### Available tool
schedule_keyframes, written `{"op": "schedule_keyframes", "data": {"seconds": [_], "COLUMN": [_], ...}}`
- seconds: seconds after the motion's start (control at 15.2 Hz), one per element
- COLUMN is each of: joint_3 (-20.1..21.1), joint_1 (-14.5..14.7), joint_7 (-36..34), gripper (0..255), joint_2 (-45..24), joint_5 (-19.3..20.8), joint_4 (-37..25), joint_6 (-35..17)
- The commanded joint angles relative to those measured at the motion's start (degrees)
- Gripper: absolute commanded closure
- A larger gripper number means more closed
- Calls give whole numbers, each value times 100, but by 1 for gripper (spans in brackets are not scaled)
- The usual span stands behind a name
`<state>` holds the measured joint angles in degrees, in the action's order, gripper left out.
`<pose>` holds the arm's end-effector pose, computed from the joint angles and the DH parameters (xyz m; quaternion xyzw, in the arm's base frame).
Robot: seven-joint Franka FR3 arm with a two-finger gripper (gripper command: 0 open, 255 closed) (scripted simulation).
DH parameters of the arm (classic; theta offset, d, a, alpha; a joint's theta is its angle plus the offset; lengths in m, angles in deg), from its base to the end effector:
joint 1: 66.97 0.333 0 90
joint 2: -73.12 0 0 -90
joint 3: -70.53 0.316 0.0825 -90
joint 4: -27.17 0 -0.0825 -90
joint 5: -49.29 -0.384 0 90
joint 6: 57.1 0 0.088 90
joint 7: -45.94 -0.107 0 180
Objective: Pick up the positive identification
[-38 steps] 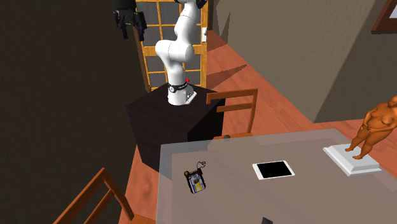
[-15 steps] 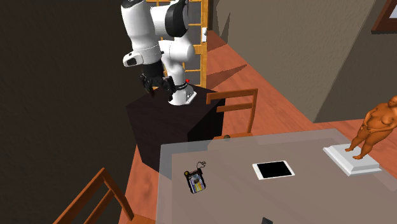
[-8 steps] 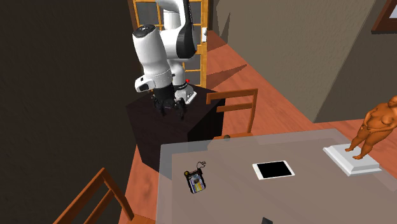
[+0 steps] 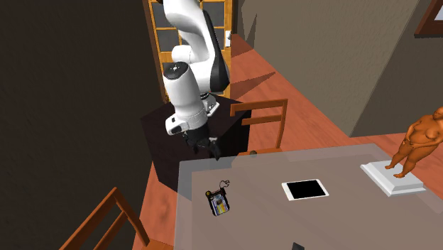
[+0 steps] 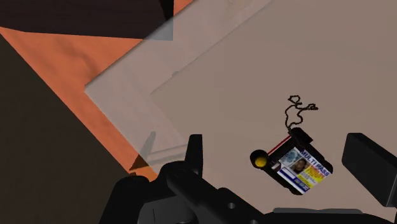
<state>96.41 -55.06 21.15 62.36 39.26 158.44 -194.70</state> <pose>0.4110 0.3220 0.2726 -0.9937 -0.0443 0.0778 0.0670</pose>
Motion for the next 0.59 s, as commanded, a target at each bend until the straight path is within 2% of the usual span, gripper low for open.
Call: {"op": "schedule_keyframes", "data": {"seconds": [0.0, 0.33, 0.53], "joint_3": [5, -124, -186], "joint_1": [157, 589, 642], "joint_7": [-232, -621, -627], "gripper": [0, 0, 0], "joint_2": [-491, -1597, -1795], "joint_5": [176, 528, 591], "joint_4": [-267, -1050, -1067], "joint_6": [-205, -486, -660]}}
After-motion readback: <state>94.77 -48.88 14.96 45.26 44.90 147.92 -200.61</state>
